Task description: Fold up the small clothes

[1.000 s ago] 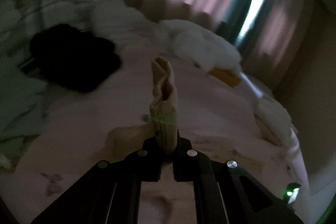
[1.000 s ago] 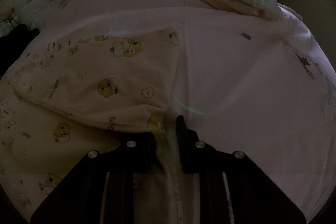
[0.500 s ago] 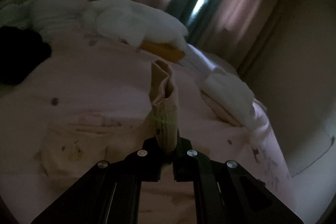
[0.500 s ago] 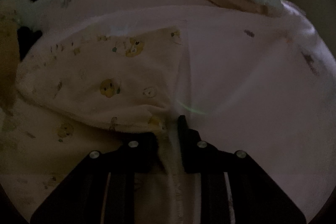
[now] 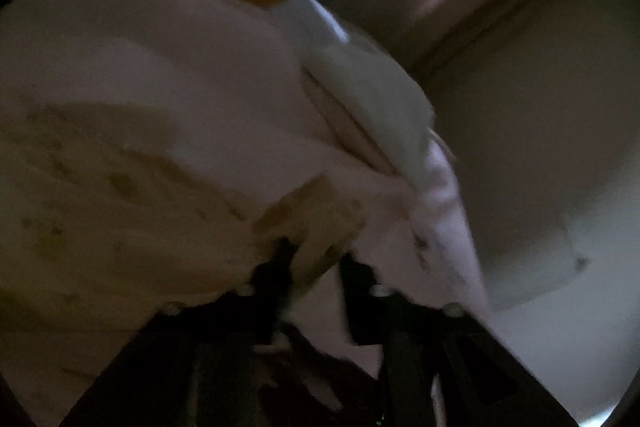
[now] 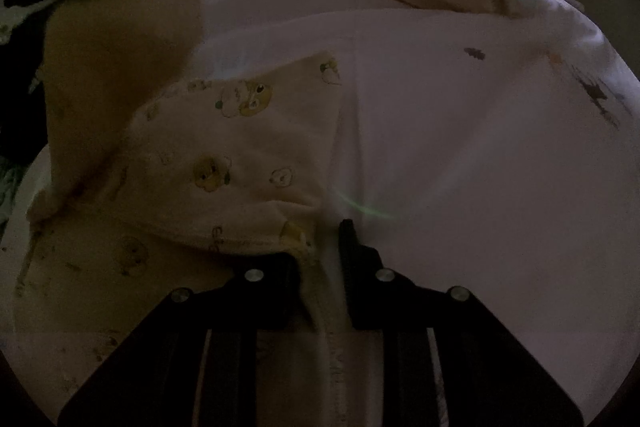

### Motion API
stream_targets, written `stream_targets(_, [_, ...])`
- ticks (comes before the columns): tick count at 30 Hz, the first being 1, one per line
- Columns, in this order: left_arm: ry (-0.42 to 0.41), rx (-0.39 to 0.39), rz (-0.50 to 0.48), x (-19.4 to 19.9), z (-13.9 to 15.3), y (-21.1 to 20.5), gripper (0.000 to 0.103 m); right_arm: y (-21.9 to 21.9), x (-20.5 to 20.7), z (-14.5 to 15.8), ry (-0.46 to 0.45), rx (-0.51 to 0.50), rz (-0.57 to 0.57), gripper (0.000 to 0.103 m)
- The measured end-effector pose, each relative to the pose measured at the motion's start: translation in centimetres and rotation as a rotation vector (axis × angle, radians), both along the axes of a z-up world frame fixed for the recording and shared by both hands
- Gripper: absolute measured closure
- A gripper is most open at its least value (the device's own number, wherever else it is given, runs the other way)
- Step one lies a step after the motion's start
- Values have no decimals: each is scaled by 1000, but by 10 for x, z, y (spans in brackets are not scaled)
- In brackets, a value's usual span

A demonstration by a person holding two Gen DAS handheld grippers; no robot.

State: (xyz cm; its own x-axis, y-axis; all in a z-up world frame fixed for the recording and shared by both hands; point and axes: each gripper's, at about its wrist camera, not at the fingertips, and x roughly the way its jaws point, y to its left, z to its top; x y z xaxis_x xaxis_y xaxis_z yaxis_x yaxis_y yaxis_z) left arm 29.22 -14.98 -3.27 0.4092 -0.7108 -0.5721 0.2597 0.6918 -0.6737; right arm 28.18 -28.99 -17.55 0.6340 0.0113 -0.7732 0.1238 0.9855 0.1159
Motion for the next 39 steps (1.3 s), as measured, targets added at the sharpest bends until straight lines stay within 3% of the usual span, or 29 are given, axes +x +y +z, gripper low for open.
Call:
stream_targets(1, [3, -17, -22, -1, 2, -2, 55, 1, 0, 0, 1, -6, 0, 81])
stream_targets(5, [-53, -71, -59, -14, 25, 7, 49, 2, 1, 0, 0, -3, 0, 81])
stream_targets(10, [-96, -6, -52, -29, 50, 30, 39, 2, 0, 0, -1, 2, 0, 81])
stream_targets(13, [-140, 118, -28, -49, 58, 52, 39, 0, 0, 0, -2, 20, -2, 81])
stream_targets(18, [-181, 356, 70, -90, 33, 106, 29, -10, -2, -2, -11, 99, -5, 81])
stream_targets(20, [-150, 445, 96, -109, 13, 134, 29, -12, -4, -2, -14, 119, -5, 81])
stream_targets(22, [-99, 478, 144, -125, -4, 161, 29, -11, -5, -1, -7, 120, -1, 81])
stream_targets(29, [59, 478, 228, -166, -39, 225, 29, 1, -32, 7, 40, 34, 76, 81])
stream_targets(31, [96, 443, 230, -180, -46, 236, 29, -7, -56, 7, 40, 94, 95, 80])
stream_targets(34, [147, 332, 194, -206, -61, 249, 29, -19, -92, 7, 41, 184, 91, 81])
stream_targets(39, [112, 323, 97, -228, -60, 245, 29, -23, -150, 7, 48, 255, 95, 79])
